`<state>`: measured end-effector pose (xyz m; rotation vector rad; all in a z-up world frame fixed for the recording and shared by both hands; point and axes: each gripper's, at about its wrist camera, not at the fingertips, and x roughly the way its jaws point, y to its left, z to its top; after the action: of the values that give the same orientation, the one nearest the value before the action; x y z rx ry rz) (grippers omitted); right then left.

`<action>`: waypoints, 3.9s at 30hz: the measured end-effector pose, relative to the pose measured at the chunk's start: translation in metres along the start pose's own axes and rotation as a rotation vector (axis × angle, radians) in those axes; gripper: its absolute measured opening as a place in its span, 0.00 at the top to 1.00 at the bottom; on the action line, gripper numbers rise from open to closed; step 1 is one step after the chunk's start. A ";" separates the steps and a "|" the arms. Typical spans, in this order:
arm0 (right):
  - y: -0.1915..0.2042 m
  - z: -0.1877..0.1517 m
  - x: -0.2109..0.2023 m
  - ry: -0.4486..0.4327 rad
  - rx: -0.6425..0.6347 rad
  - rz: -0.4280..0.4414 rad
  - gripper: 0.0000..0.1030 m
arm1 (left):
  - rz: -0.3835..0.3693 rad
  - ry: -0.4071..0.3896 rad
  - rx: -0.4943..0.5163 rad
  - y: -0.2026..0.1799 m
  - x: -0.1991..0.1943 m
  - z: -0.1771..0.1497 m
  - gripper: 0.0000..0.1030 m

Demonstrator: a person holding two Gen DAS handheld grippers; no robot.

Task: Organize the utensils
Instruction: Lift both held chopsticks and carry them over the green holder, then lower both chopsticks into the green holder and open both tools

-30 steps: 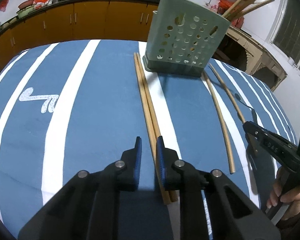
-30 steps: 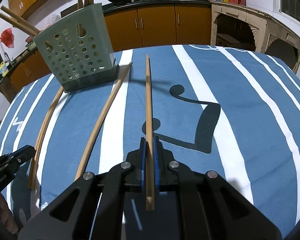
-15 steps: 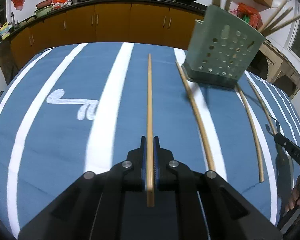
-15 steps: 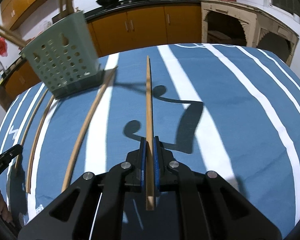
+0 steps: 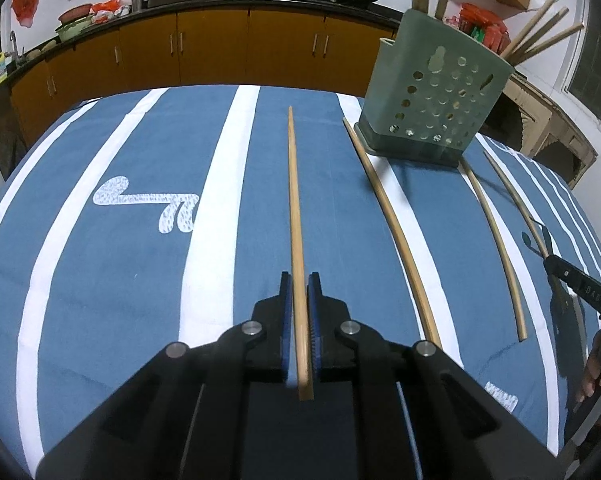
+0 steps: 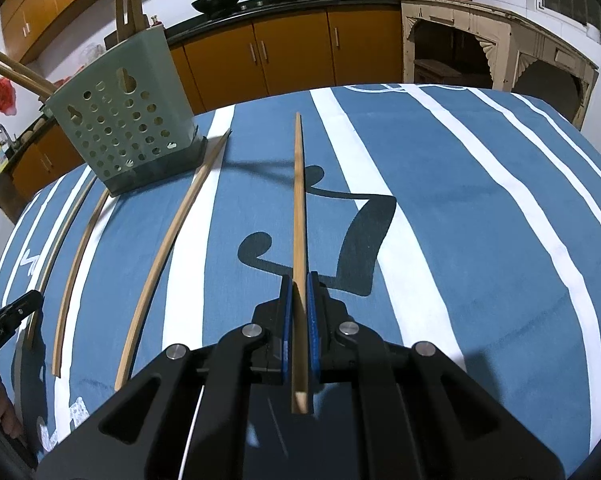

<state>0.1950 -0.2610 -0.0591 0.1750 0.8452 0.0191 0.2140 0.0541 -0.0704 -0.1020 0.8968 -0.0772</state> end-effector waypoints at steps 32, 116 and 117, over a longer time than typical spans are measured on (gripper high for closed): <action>-0.015 0.022 -0.080 -0.237 -0.012 0.031 0.93 | -0.002 -0.181 0.035 0.001 -0.083 0.015 0.92; 0.088 0.173 -0.129 -0.591 -0.094 0.261 0.72 | -0.033 -0.627 -0.040 -0.086 -0.152 0.216 0.82; 0.088 0.173 -0.129 -0.590 -0.095 0.257 0.72 | -0.031 -0.623 -0.043 -0.084 -0.154 0.214 0.81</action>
<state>0.2424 -0.2110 0.1634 0.1857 0.2292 0.2379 0.2837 -0.0007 0.1917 -0.1683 0.2749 -0.0502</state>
